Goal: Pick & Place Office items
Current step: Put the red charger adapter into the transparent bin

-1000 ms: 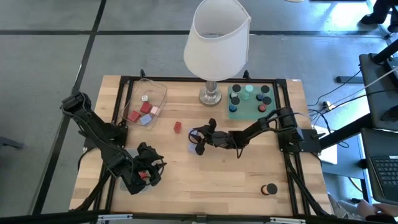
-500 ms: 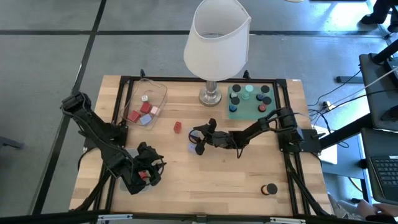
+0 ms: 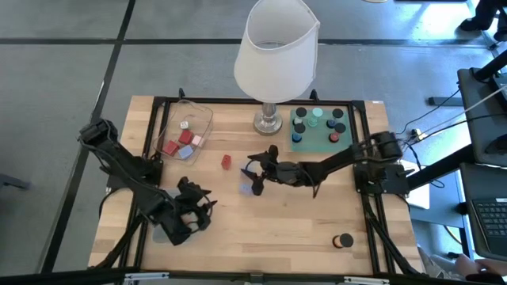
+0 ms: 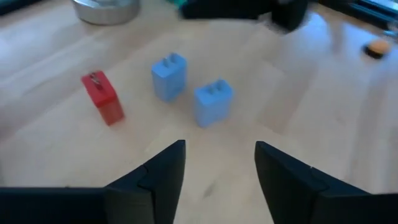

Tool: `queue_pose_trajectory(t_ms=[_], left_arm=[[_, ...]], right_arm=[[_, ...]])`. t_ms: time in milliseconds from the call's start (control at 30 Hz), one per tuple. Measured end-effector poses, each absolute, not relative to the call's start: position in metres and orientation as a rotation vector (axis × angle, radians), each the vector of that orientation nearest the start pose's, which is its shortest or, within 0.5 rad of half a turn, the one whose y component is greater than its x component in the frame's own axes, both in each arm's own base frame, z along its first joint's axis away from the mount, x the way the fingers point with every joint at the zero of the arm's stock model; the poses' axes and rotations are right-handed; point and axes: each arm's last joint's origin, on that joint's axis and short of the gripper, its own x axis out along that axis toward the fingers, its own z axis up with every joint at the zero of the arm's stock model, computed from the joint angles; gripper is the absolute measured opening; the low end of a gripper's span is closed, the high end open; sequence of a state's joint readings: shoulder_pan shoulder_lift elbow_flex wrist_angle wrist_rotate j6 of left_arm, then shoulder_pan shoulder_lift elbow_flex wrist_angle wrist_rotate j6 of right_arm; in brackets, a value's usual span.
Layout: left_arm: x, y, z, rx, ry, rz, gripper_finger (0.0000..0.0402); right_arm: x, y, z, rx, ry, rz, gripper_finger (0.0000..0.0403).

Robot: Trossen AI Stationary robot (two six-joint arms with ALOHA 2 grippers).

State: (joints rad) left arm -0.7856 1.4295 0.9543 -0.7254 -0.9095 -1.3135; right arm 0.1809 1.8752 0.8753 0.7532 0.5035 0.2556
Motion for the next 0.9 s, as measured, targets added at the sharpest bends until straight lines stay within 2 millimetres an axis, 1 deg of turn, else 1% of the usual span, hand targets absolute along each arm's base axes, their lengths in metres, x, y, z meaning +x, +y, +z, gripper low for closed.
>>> queue_pose_trajectory(t_ms=[100,233,300,400,500,700,900], left_arm=[[0.21,-0.162,0.215,-0.279,0.544,0.615,0.0209],[0.227,-0.153,0.194,-0.208,0.542,0.719,0.0229],[0.236,-0.146,0.185,-0.228,0.526,0.785,0.0234],[0.247,-0.133,0.174,-0.317,0.504,0.887,0.0237],[0.259,-0.119,0.163,-0.389,0.515,0.958,0.0237],[0.278,-0.098,0.148,-0.441,0.601,1.004,0.0238],[0.282,-0.085,0.145,-0.467,0.657,1.028,0.0238]], right_arm=[[0.359,0.06,0.181,0.195,0.216,-0.299,0.028],[0.341,0.07,0.209,0.236,0.256,-0.222,0.0281],[0.332,0.076,0.221,0.246,0.267,-0.199,0.0281],[0.321,0.084,0.233,0.243,0.268,-0.184,0.0281],[0.314,0.092,0.238,0.233,0.282,-0.163,0.0281],[0.306,0.108,0.235,0.201,0.332,-0.116,0.0281],[0.305,0.11,0.235,0.18,0.338,-0.112,0.0281]])
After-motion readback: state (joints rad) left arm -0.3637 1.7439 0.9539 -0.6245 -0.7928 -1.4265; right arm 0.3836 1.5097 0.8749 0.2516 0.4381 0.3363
